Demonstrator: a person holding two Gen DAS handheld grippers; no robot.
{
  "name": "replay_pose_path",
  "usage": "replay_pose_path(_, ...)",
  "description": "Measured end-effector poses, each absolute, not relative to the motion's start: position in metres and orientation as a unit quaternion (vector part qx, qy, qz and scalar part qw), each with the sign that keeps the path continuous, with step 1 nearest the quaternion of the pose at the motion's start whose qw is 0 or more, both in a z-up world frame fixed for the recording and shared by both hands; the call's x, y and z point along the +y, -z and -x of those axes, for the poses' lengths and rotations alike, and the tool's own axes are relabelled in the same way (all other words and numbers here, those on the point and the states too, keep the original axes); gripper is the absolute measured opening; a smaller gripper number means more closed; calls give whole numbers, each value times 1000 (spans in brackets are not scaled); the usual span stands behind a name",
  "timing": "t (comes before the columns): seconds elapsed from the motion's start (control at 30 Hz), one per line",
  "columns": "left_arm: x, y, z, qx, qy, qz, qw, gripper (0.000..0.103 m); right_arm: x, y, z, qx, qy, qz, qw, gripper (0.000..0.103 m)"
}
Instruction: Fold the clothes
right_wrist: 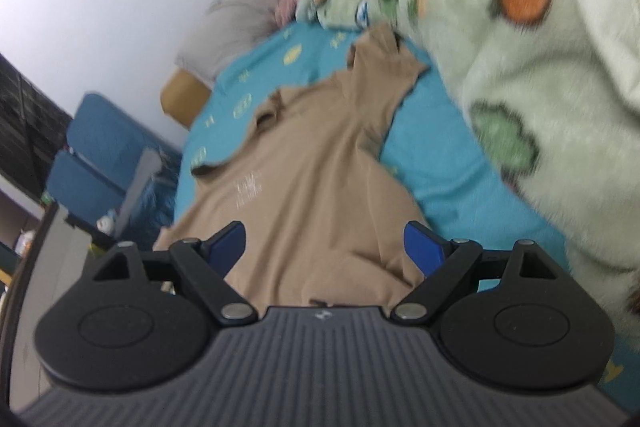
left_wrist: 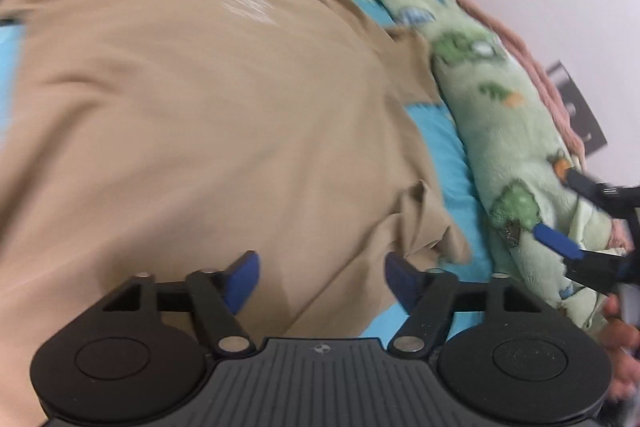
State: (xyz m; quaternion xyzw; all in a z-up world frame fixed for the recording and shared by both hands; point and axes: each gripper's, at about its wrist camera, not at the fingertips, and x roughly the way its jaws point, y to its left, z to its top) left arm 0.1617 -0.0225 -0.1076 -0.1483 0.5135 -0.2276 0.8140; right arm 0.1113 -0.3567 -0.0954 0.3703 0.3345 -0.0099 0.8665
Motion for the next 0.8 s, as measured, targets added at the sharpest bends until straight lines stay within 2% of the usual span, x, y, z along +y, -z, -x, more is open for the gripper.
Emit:
replay_pose_path(0.1,35,83,-135,512,176,148,828,84,-344,99,-120,365,-26,-357,859,88)
replay_pose_path(0.2,93,62,-121,518,120,139,836,85,-335,96,-133,404,-98,-344,842,87)
replay_pose_path(0.3,134,61,-121,547,88,129,822,87,-320,75,-153,436,-185,-262,841,87)
replay_pose_path(0.4,159,77,-130,584,80,128,797,87,-310,60,-169,438,-271,-134,847,87)
replay_pose_path(0.6,187,121,-145,635,91,132,756,86,-314,102,-209,497,-284,-18,820,87)
replay_pose_path(0.67,188,127,-147,633,110,131,755,91,-315,112,-214,499,-295,-8,815,87)
replay_pose_path(0.77,188,120,-144,613,173,111,763,76,-309,115,-210,496,-327,7,805,87)
replay_pose_path(0.8,190,119,-142,608,189,112,762,68,-307,115,-208,494,-337,12,801,83)
